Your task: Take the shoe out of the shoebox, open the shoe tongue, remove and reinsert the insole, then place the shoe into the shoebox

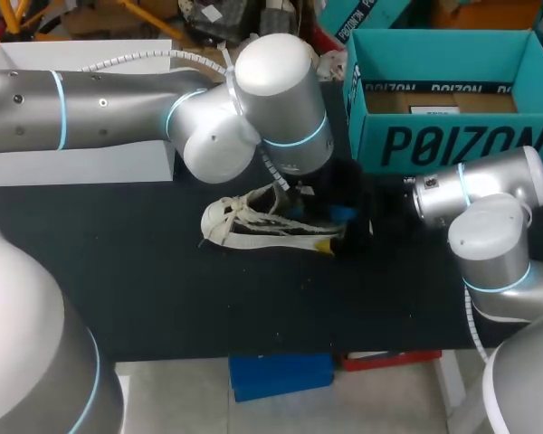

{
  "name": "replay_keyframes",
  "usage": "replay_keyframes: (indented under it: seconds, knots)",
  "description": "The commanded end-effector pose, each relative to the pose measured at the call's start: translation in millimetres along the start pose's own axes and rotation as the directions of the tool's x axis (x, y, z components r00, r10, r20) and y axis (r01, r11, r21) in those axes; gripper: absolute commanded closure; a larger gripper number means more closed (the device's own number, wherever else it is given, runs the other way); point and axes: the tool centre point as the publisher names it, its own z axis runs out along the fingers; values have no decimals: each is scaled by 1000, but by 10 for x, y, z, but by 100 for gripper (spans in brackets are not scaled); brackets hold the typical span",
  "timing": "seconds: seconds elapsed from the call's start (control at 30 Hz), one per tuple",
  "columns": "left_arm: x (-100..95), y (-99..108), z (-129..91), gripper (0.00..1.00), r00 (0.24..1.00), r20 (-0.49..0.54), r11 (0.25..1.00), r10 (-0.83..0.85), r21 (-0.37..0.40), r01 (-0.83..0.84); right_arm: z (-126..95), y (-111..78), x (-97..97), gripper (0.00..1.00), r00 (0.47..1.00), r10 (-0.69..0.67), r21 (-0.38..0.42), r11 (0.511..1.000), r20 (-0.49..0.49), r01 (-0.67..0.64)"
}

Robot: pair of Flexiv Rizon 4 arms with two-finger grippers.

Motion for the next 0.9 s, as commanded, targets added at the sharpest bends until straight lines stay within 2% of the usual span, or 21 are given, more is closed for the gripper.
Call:
replay_keyframes:
  seconds: [0.03,0.3,0.43,0.6,0.73,0.9]
  knots:
    - [42,-10,-54,100,1000,7,1000,22,7,-22,38,-20,13,100,1000,1,2,1000,1,-1]
    - [295,59,-522,100,997,16,987,82,138,-83,38,-20,13,100,1000,1,2,1000,1,-1]
    - [404,62,-844,100,998,30,975,62,212,-67,38,-20,13,100,1000,1,2,1000,1,-1]
    - [494,-113,-1337,100,1000,18,941,12,339,-17,38,-20,13,100,1000,1,2,1000,1,-1]
    - [571,-315,-1729,100,999,8,913,-47,406,40,38,-20,13,100,1000,1,2,1000,1,-1]
    - [683,-502,-2183,100,985,-96,834,-141,525,170,38,-20,13,100,1000,1,2,1000,1,-1]
